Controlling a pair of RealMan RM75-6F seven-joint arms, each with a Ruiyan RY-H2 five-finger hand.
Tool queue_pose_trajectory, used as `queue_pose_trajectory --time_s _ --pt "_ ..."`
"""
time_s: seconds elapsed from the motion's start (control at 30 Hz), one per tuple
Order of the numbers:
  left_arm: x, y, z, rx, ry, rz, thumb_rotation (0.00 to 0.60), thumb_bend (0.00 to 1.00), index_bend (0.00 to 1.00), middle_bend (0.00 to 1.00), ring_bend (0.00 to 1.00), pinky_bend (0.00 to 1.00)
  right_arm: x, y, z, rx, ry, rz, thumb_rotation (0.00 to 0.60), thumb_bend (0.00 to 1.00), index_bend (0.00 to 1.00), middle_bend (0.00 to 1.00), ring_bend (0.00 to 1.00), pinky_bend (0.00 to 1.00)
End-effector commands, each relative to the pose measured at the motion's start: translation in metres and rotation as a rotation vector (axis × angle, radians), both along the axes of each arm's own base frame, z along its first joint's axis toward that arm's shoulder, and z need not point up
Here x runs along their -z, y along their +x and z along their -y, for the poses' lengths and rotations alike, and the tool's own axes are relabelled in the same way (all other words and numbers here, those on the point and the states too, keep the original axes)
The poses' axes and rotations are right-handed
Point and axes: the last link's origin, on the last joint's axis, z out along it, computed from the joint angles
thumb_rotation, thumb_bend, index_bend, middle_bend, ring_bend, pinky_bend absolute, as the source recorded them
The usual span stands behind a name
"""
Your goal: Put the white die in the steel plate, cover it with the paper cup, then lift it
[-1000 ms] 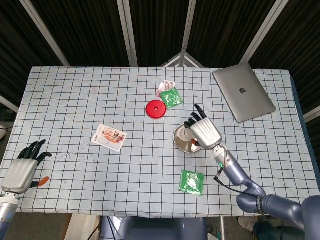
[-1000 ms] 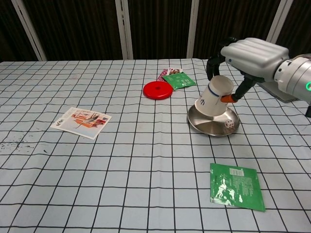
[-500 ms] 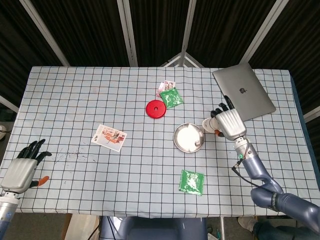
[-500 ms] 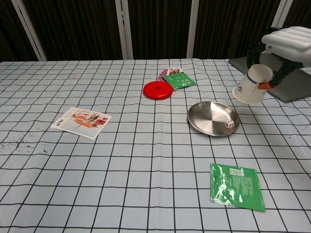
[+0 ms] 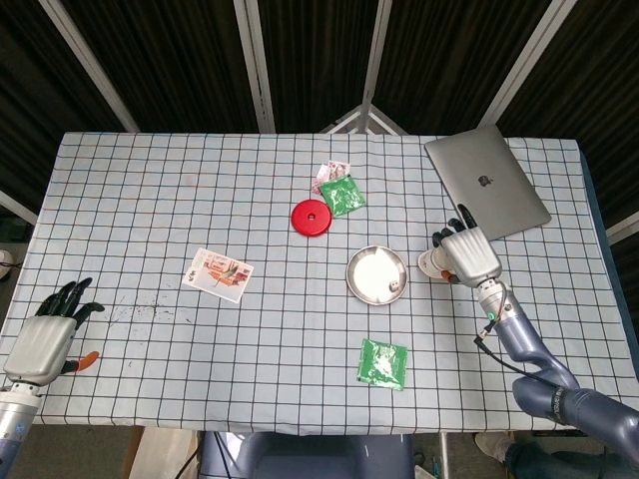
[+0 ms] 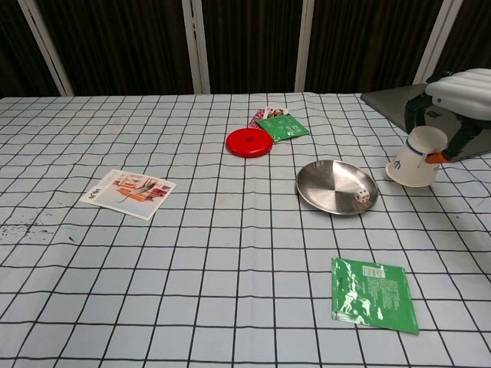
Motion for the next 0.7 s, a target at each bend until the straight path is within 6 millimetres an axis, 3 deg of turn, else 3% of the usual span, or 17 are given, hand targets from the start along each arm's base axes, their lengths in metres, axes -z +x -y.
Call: queue_pose_trajectory --time_s 0.03,0.17,0.27,0.47,0.7 --pt "-0.001 -0.001 0.0 -0.004 0.004 0.0 0.6 0.28 0.29 0.0 0.0 0.13 0.0 -0.004 0.003 0.015 -0.015 -0.028 0.6 0.15 0.48 0.41 0.19 0.0" --pt "-0.002 -0.001 0.0 -0.004 0.005 -0.001 0.6 0.28 0.29 0.0 0.0 0.13 -0.003 -0.009 0.006 0.035 -0.05 -0.043 0.6 0.07 0.29 0.2 0.11 0.0" --pt "-0.001 -0.001 0.0 -0.002 0.003 0.0 0.6 0.27 0.29 0.0 0.0 0.13 -0.007 -0.01 0.006 0.05 -0.052 -0.041 0.6 0.05 0.18 0.12 0.09 0.0" --pt "0.0 0.001 0.0 0.004 -0.001 0.0 0.6 0.28 0.29 0.0 0.0 0.13 -0.018 -0.007 0.0 0.098 -0.011 -0.038 0.6 0.02 0.01 0.07 0.06 0.0" --pt "-0.002 0.0 0.001 0.003 0.005 0.008 0.6 0.28 0.29 0.0 0.0 0.13 -0.042 0.02 -0.024 0.077 0.026 0.047 0.6 0.01 0.0 0.07 0.06 0.0"
